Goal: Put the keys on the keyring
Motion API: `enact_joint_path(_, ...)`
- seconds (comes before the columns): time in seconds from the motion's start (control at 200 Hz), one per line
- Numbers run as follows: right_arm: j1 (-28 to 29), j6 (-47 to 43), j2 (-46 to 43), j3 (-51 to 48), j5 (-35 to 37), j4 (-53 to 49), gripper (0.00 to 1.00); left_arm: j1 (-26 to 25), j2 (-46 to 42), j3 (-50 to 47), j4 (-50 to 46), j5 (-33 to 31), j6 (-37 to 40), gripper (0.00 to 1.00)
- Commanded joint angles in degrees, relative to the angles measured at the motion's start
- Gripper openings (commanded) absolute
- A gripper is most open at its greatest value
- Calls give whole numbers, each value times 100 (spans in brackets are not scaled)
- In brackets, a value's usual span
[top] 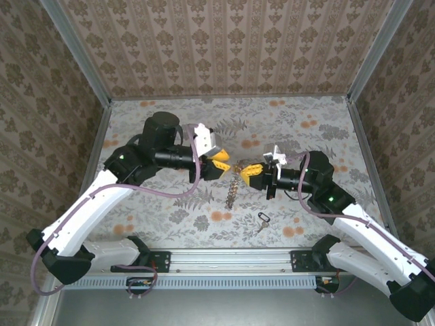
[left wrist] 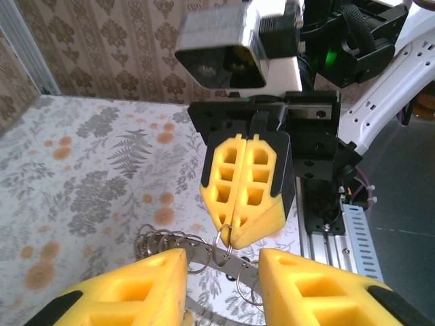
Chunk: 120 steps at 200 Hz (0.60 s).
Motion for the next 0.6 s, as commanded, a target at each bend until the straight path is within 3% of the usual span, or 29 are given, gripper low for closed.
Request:
enact_joint_path(0.0, -8, -304, -67, 417, 197, -572, 0, -9, 318, 409, -1049, -172, 548, 35)
enact_joint_path(0.32, 185, -630, 242, 1045, 292, -1921, 0, -10, 718, 639, -1177, 181, 696, 35)
enact_joint_path(0.595, 352, -824, 260, 1216, 329, -2261, 0, -1, 1083, 894, -1574, 537, 989, 35)
